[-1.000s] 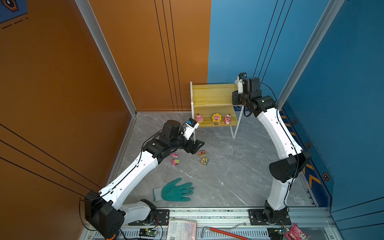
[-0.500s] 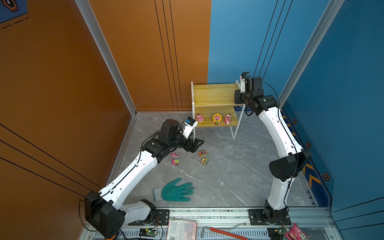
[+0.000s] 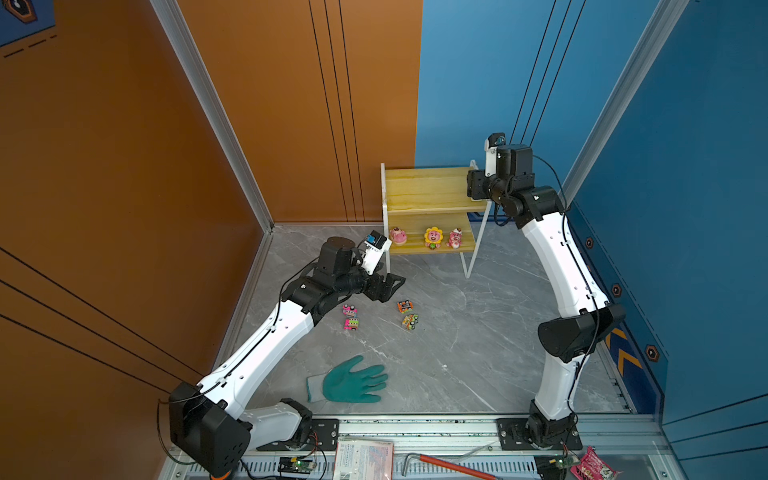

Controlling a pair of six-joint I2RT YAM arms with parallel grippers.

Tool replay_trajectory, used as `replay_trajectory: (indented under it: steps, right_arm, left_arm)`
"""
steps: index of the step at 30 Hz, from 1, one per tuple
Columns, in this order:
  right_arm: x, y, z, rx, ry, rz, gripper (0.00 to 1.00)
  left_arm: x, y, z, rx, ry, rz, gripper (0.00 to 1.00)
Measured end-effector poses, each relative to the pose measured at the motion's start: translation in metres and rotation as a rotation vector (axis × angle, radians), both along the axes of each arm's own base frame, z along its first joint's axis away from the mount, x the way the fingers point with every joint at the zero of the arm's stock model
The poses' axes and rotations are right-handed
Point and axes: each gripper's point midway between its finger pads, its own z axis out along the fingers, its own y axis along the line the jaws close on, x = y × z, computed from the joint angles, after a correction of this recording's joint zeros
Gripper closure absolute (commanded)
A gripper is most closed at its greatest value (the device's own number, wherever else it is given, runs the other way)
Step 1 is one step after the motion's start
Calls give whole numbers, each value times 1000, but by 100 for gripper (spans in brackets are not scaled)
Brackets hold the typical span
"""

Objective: Place and organize the plastic toys onto the shelf
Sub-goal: 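Open the right gripper to release the pink-topped green car on the upper shelf, then move the right gripper down over the green animal-print truck while the left gripper lowers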

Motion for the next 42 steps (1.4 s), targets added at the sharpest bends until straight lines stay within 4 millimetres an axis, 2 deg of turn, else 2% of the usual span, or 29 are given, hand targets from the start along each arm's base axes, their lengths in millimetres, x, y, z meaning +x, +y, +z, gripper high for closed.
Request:
replay_trajectory:
  steps: [1, 5, 8, 10, 13, 15, 17, 20, 23, 26, 30, 35, 39, 42]
  right_arm:
    - [-2, 1, 3, 0, -5, 2, 21]
    - [-25, 8, 18, -5, -36, 33, 15]
    - [-62, 19, 28, 0, -71, 82, 12]
    - [-92, 27, 30, 12, -99, 122, 10]
    - [-139, 38, 18, 27, -132, 185, 10]
    - [-169, 49, -3, 31, -134, 240, 10]
    - [-189, 61, -30, 30, -114, 291, 11]
    - [-212, 90, -85, 5, -34, 381, 12]
    - [-239, 123, -147, -60, 74, 493, 13]
    - [-261, 144, -192, -116, 153, 579, 15]
    - [-267, 160, -222, -137, 202, 626, 16]
    - [-263, 175, -254, -165, 255, 647, 17]
    - [-263, 174, -285, -197, 312, 640, 17]
    - [-266, 168, -309, -206, 357, 625, 16]
  left_arm:
    - [2, 2, 0, -4, 0, 10, 11]
    - [18, 22, -4, -39, 26, 96, 8]
    - [37, 46, -6, -65, 51, 204, 7]
    - [49, 63, -9, -74, 65, 280, 1]
    - [65, 92, -17, -80, 96, 404, 2]
    - [75, 112, -25, -79, 117, 487, 2]
    - [83, 130, -34, -77, 145, 561, 2]
    - [92, 153, -51, -69, 198, 655, 2]
    - [94, 164, -69, -47, 251, 715, 2]
    - [91, 168, -81, -26, 296, 748, 2]
    - [86, 171, -89, -2, 343, 777, 2]
    - [73, 171, -96, 12, 396, 786, 1]
    - [51, 165, -103, 14, 422, 775, 0]
    - [30, 153, -116, 32, 450, 742, 0]
